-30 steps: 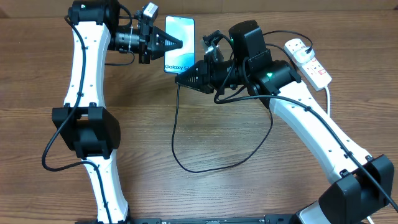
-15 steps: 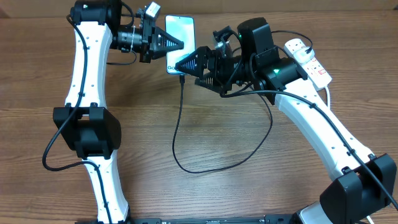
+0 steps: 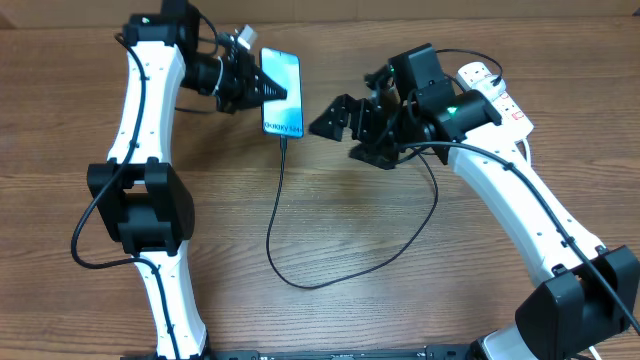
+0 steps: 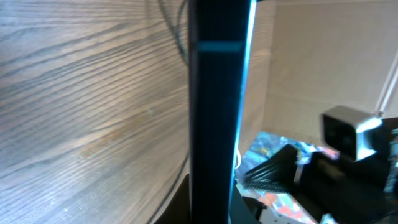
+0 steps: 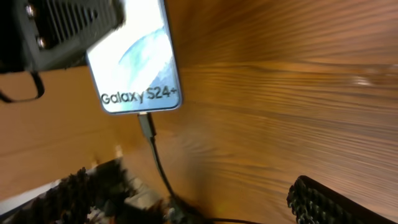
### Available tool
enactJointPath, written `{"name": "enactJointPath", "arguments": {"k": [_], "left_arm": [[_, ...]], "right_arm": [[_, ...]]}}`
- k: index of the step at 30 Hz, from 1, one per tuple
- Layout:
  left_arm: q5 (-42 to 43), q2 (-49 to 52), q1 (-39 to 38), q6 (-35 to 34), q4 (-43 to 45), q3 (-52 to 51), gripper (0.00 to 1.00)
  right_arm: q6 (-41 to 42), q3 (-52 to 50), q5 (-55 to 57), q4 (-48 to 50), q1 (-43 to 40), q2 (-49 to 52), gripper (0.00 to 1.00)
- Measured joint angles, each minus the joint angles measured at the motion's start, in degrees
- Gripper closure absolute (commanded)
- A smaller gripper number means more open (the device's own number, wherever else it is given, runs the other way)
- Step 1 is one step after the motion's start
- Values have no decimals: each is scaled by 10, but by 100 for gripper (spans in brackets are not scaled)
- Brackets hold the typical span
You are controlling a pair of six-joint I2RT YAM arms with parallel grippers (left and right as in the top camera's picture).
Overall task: Plug charger to phone and switch on socket
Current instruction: 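Lower the phone flat onto the table with the left gripper and release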
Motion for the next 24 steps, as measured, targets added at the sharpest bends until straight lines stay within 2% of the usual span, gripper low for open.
{"name": "enactJointPath", "arguments": {"k": [11, 24], "left_arm": [[-70, 1, -45, -9, 183, -186, 96], [-137, 1, -49, -82, 315, -227, 96]], "right_arm": [[-48, 0, 69, -59, -22, 0, 0], [-58, 0, 94, -72, -22, 0, 0]]}}
